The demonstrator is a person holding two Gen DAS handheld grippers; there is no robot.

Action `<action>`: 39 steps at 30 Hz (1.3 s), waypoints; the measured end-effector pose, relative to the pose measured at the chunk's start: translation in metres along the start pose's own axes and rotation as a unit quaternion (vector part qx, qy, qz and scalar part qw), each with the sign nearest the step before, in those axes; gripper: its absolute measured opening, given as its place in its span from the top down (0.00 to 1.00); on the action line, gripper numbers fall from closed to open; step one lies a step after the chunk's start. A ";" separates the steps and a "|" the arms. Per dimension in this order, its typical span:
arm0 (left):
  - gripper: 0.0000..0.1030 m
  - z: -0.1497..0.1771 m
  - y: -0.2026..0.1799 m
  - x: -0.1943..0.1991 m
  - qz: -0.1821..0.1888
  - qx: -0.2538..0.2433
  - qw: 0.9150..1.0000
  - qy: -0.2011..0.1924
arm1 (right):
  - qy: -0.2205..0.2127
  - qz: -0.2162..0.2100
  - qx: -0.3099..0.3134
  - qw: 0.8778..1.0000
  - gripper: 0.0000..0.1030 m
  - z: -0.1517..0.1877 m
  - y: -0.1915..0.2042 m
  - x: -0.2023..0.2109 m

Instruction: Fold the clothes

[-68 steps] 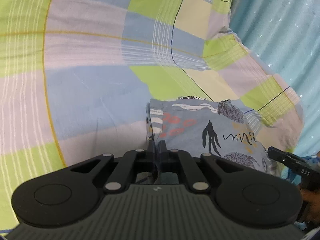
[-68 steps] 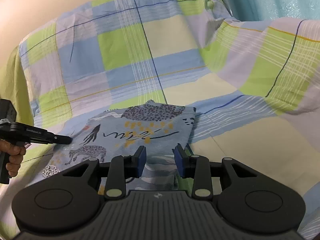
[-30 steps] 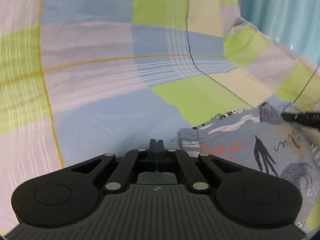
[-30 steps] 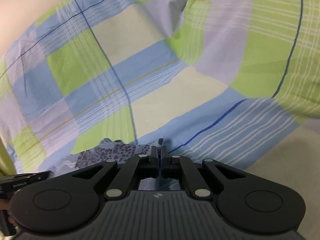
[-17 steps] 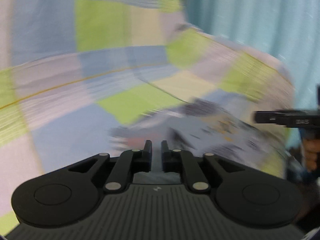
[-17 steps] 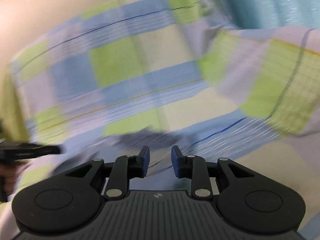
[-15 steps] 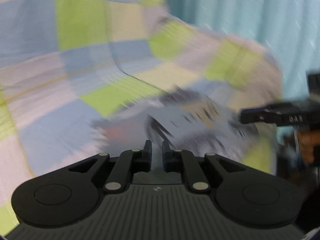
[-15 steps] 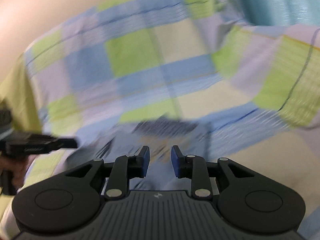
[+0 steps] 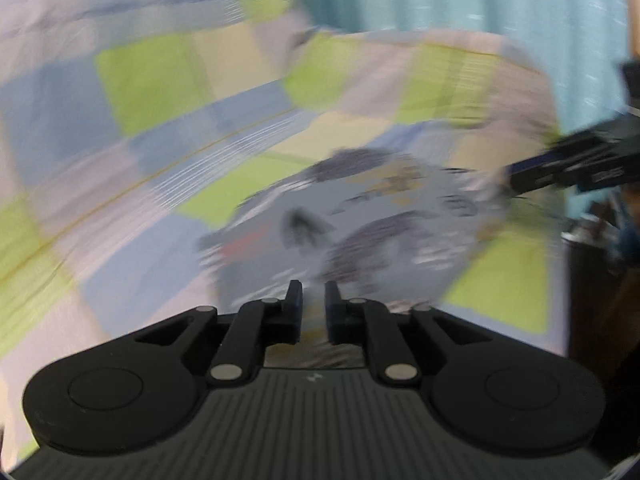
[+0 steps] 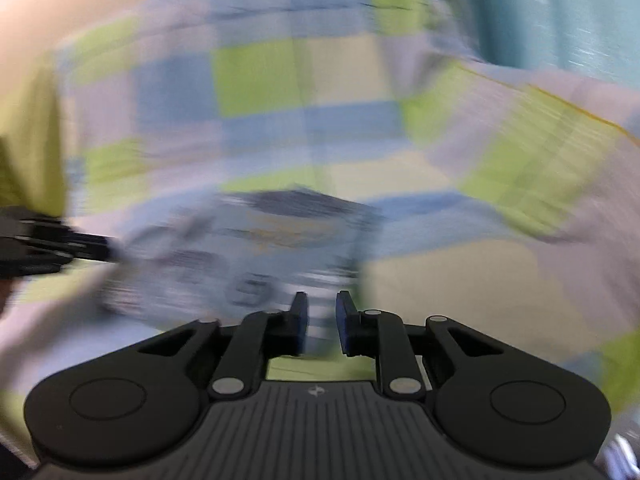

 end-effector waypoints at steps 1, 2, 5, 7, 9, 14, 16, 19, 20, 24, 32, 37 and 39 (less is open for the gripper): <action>0.89 0.001 -0.012 -0.005 0.005 -0.019 1.000 0.001 | -0.001 -0.022 0.007 1.000 0.76 -0.002 0.014 -0.005; 0.89 0.003 -0.020 -0.011 0.010 -0.025 1.000 0.007 | 0.002 -0.041 0.013 0.999 0.76 -0.004 0.026 -0.013; 0.89 0.017 -0.027 -0.027 0.003 -0.031 0.999 0.032 | 0.015 -0.062 0.057 0.996 0.76 -0.008 0.054 -0.029; 0.84 0.023 -0.019 -0.025 0.004 -0.037 0.999 0.020 | 0.042 -0.049 0.079 0.995 0.76 -0.004 0.057 -0.042; 0.83 0.026 -0.008 -0.020 0.010 -0.016 1.000 0.024 | 0.063 -0.026 0.072 0.995 0.80 0.003 0.044 -0.047; 0.92 0.011 0.002 -0.003 -0.005 0.009 1.000 0.017 | 0.027 0.035 0.028 0.999 0.78 -0.005 0.007 -0.024; 0.91 0.001 -0.006 -0.004 0.009 0.006 1.000 0.005 | 0.000 0.018 0.023 1.000 0.74 -0.015 0.017 -0.021; 0.90 -0.003 -0.013 -0.027 0.013 -0.001 1.000 0.008 | -0.002 -0.022 0.072 0.997 0.71 -0.021 0.052 -0.039; 0.90 -0.002 -0.014 -0.037 0.009 -0.007 1.000 0.014 | 0.004 -0.035 0.084 0.996 0.71 -0.020 0.061 -0.049; 0.90 0.010 -0.001 -0.046 -0.013 -0.030 0.999 0.014 | 0.036 -0.027 0.138 0.989 0.72 -0.012 0.066 -0.081; 0.92 0.017 0.051 -0.028 -0.052 0.027 0.998 0.019 | 0.040 0.075 0.047 0.995 0.65 -0.008 -0.021 -0.067; 0.90 -0.012 0.018 -0.034 -0.007 0.009 1.000 -0.010 | -0.014 0.030 0.058 0.998 0.65 -0.033 0.019 -0.061; 0.90 -0.016 0.002 -0.050 0.009 -0.010 1.000 -0.009 | -0.008 -0.015 0.074 0.997 0.66 -0.035 0.046 -0.076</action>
Point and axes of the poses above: each gripper's, at about its wrist camera, not at the fingertips, and x roughly against the way its jaws point, y to its left, z to its underside, the point moved 9 cm from there along -x, roughly the way its jaws point, and after that the axes turned 6 degrees about x, right-handed, at the moved point
